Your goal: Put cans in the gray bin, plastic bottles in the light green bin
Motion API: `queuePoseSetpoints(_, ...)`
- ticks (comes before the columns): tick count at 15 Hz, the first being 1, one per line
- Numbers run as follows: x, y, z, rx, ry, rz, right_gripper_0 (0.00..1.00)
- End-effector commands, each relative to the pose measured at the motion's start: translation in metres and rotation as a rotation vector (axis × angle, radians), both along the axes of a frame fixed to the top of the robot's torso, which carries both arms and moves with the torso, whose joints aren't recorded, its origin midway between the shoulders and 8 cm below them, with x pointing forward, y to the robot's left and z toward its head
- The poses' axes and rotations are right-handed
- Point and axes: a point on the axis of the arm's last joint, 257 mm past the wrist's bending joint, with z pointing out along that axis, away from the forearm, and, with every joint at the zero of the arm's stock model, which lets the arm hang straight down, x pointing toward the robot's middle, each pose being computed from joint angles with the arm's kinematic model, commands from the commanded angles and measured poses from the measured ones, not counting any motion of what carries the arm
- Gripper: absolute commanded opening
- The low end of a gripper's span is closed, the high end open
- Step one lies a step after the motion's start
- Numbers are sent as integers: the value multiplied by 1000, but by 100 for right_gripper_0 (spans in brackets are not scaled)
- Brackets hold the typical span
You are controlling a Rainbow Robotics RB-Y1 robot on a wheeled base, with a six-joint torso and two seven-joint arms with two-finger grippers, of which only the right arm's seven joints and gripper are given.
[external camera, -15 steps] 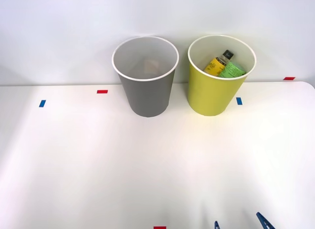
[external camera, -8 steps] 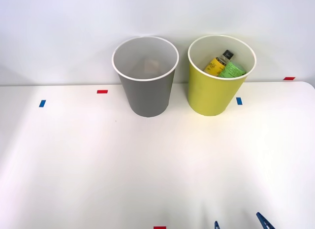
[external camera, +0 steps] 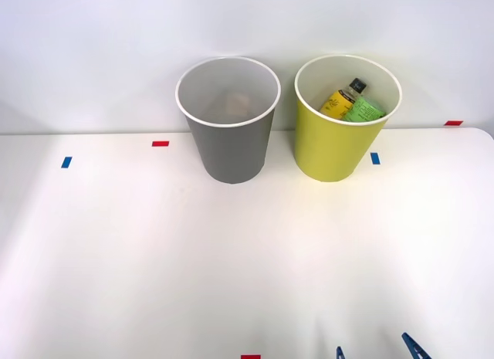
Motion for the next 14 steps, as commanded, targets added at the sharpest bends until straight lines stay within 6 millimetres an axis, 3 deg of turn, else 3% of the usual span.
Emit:
queuePoseSetpoints(1,0,0,0,0,0,0,100)
queuePoseSetpoints(14,0,0,0,0,0,0,100)
